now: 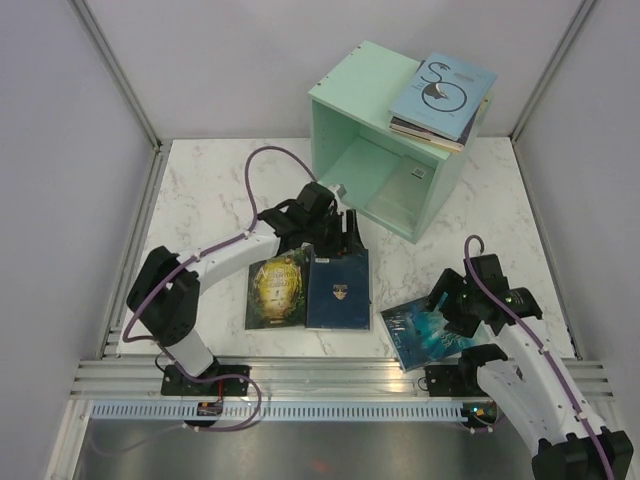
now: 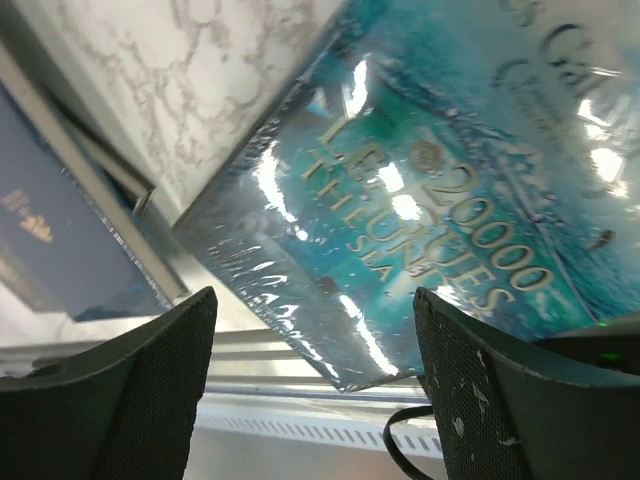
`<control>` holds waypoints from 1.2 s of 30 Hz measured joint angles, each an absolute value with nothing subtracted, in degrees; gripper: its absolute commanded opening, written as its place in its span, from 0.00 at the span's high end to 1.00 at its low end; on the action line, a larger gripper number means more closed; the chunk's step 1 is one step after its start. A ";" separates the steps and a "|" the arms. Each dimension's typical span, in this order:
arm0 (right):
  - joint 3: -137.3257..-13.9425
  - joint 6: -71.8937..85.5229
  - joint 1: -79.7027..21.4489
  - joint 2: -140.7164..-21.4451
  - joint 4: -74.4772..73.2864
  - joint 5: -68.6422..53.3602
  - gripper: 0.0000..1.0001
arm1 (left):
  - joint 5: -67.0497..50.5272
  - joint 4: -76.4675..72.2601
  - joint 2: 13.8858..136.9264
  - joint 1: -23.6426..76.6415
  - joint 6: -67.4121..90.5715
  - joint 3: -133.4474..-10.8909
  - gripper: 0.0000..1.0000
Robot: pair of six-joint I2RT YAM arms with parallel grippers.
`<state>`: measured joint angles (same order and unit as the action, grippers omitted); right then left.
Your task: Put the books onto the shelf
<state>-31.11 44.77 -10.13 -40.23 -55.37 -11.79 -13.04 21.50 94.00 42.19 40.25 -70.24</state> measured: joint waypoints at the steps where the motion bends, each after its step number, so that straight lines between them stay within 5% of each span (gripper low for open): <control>1: -31.48 45.19 -10.13 -40.32 -55.96 -9.96 0.18 | -15.31 20.95 94.96 42.98 39.57 -70.11 0.26; 9: -38.94 48.01 -10.09 -48.16 -60.27 3.90 0.18 | -25.93 17.45 102.69 51.18 37.47 -73.84 0.28; 12: -45.28 47.55 -8.80 -54.13 -59.46 9.41 0.28 | -27.22 16.91 103.81 53.21 37.47 -74.54 0.28; 24: -44.07 40.23 15.40 -69.32 -49.82 9.63 0.37 | -27.57 16.40 97.47 54.39 37.50 -63.88 0.30; 31: -34.59 44.23 15.25 -72.12 -40.71 2.46 0.45 | -25.89 17.63 91.18 54.39 37.45 -58.67 0.30; 36: -33.50 50.30 5.82 -71.29 -36.38 0.12 0.50 | -24.23 17.96 89.19 54.30 37.36 -58.48 0.30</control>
